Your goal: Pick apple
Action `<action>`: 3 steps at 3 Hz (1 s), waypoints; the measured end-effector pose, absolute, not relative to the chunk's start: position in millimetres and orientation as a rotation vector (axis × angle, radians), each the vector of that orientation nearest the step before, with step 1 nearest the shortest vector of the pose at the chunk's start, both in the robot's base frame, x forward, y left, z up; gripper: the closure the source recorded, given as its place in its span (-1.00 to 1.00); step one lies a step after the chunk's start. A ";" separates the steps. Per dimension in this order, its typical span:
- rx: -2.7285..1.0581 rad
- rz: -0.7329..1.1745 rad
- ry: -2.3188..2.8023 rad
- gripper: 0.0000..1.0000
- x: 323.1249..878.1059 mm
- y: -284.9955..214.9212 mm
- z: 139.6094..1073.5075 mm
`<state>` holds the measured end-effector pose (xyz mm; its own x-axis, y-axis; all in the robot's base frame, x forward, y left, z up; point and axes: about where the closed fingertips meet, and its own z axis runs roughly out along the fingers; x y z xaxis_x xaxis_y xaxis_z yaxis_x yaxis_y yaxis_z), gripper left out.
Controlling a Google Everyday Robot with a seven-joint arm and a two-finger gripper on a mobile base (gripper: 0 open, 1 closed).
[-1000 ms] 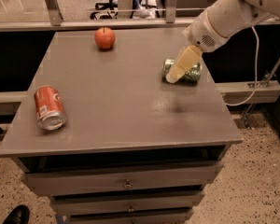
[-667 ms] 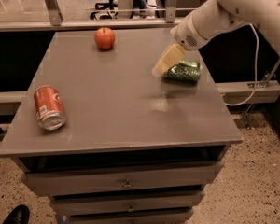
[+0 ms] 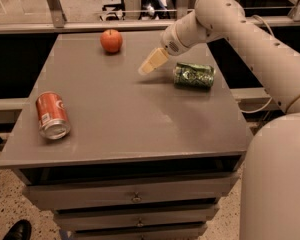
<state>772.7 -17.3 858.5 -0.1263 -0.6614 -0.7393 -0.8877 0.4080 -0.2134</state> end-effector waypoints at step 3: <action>-1.272 0.445 1.813 -1.00 788.0 14.6 833.7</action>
Offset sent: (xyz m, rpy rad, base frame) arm 0.0047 0.0161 -0.0197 0.0593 -0.0027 0.0221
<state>788.0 14.6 833.7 -0.1162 -0.5870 -0.8012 -0.8911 0.4178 -0.1769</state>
